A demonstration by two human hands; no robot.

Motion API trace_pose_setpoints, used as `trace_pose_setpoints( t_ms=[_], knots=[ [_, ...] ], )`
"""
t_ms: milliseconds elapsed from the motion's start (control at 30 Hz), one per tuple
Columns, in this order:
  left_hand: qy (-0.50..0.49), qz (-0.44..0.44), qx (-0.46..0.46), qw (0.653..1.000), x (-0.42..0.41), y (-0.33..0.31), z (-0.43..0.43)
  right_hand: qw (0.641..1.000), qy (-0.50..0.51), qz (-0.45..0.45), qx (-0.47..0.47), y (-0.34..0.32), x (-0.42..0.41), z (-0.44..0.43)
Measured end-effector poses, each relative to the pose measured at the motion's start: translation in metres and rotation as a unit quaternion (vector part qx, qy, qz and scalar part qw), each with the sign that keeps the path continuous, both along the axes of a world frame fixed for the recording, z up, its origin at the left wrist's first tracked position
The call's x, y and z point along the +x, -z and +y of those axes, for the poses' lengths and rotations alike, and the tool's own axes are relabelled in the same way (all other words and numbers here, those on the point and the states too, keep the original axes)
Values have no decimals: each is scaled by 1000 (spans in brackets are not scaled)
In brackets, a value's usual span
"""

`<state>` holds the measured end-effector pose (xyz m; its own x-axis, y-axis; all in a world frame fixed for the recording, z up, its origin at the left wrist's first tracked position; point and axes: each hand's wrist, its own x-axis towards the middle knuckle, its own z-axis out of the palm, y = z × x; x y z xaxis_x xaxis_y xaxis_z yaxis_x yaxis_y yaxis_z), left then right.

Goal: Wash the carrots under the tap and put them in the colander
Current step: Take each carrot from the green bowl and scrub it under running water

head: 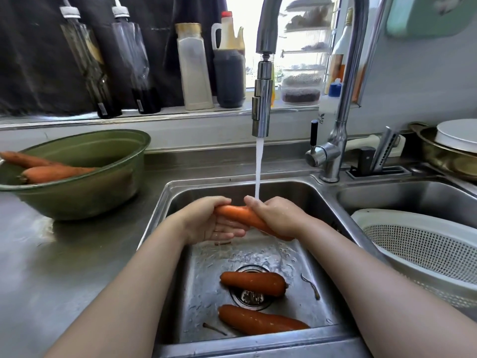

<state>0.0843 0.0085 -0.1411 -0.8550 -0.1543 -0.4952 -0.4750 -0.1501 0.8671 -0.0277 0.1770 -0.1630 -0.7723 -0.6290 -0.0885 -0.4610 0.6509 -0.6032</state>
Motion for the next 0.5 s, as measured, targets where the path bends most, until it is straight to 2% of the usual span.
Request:
trace_pose_setpoints(
  t_ms=[133,233,367,500],
  knots=[
    [-74,108,-44,990,-4,7,7,980,31,-186,-68,5,-7,13],
    [-132,156,-64,977,-9,11,20,959,-3,-274,-79,4,-7,26],
    [-176,184,-108,961,-15,13,40,940,-94,-293,-144,4,-2,24],
    [-163,195,-119,960,-19,12,49,932,-100,-299,-180,7,3,14]
  ],
)
